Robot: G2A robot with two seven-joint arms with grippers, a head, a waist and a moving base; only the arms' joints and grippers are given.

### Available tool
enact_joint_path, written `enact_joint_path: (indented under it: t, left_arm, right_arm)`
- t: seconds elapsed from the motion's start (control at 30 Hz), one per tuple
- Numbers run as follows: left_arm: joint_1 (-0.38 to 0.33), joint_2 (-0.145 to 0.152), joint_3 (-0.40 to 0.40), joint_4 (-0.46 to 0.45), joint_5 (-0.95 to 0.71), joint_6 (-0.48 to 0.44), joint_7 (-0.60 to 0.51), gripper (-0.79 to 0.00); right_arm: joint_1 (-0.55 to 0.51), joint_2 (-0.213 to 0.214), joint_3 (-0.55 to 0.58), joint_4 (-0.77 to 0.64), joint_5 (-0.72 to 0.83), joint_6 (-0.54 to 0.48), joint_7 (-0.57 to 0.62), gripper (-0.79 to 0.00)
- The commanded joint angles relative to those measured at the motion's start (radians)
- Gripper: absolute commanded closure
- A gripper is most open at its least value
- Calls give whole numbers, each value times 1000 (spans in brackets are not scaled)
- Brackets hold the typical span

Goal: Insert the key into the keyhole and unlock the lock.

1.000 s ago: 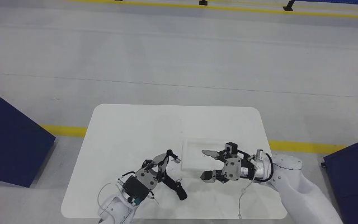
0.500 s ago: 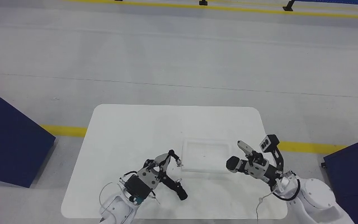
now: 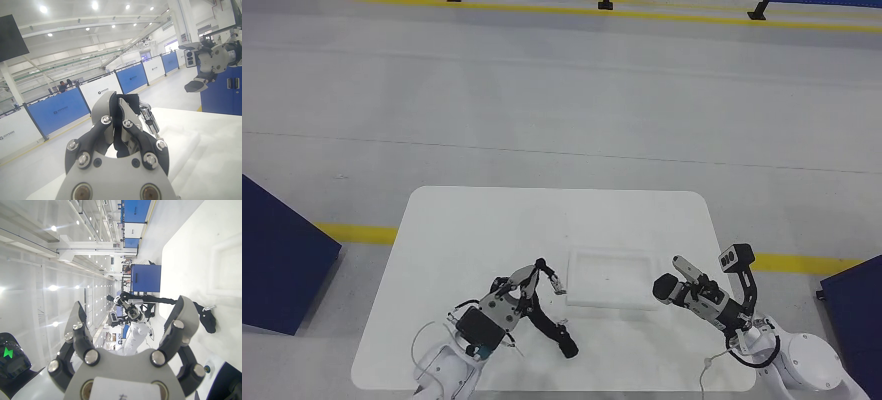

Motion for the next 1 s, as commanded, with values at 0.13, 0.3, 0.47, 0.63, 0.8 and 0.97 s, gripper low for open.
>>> enact_joint_path:
  t: [0.13,0.3,0.47,0.63,0.8,0.97]
  left_arm:
    - [-18,10,-69,-76,30,10,-59,0]
    - [-55,13,-109,-126,37,12,-96,0]
    - [-91,14,-125,-145,41,4,-131,0]
    - [-126,11,-104,-72,59,-3,-161,0]
    - [-155,4,-58,65,89,14,-184,0]
    - [-188,-8,-5,221,87,29,-200,0]
  right_arm:
    - [0,0,0,0,0,0,0,-785]
    - [0,0,0,0,0,0,0,-785]
    - [0,0,0,0,0,0,0,-785]
    - [0,0,0,0,0,0,0,-785]
    - [0,0,0,0,0,0,0,-785]
    - [0,0,0,0,0,0,0,-785]
